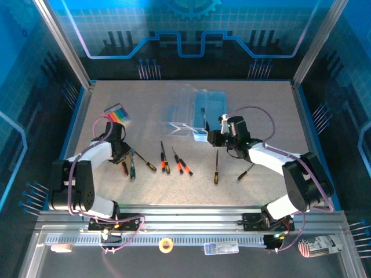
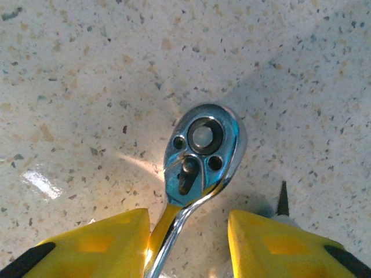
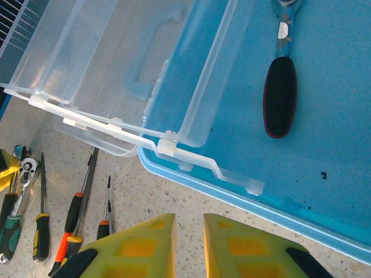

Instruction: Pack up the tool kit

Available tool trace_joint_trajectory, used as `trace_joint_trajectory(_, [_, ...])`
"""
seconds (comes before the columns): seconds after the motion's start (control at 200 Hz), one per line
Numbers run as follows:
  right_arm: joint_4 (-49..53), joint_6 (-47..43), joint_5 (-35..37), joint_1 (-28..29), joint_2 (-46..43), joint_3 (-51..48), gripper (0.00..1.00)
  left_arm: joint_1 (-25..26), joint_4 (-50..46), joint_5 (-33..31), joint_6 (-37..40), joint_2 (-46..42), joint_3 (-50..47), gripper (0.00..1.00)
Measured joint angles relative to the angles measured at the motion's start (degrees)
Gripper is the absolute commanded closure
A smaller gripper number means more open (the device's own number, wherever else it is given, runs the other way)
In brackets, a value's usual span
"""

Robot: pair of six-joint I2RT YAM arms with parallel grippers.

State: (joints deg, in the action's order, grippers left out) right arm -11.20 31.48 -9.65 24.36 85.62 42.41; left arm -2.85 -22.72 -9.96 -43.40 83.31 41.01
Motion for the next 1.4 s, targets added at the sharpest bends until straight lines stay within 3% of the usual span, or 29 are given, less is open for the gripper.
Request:
trace_joint_trajectory(0.245, [0.0, 0.0, 0.0, 0.0, 0.0, 0.0, 0.79, 0.0, -1.7, 1.3, 0.1, -0.2, -0.8, 0.62])
trace_joint_trajectory(0.52, [0.0, 0.0, 0.0, 0.0, 0.0, 0.0, 0.78, 0.0, -1.4, 1.9, 0.6, 0.5, -0.8, 0.78])
trace_joint_trajectory(0.78, [0.1, 0.0, 0.2, 0.0, -1.6, 0.0, 0.76, 0.0, -0.5, 1.9, 1.4, -0.3, -1.7, 0.82])
trace_joint_trajectory(1.151, [0.3, 0.0, 0.2, 0.0, -2.1, 0.0, 0.76, 0.0, -1.6, 1.7, 3.3, -4.1, -3.5, 1.0])
trace_joint_trajectory(1.396, [0.7, 0.0, 0.3, 0.0, -2.8, 0.0, 0.76, 0.0, -4.1, 1.1, 4.9, -10.3, -3.5, 1.0])
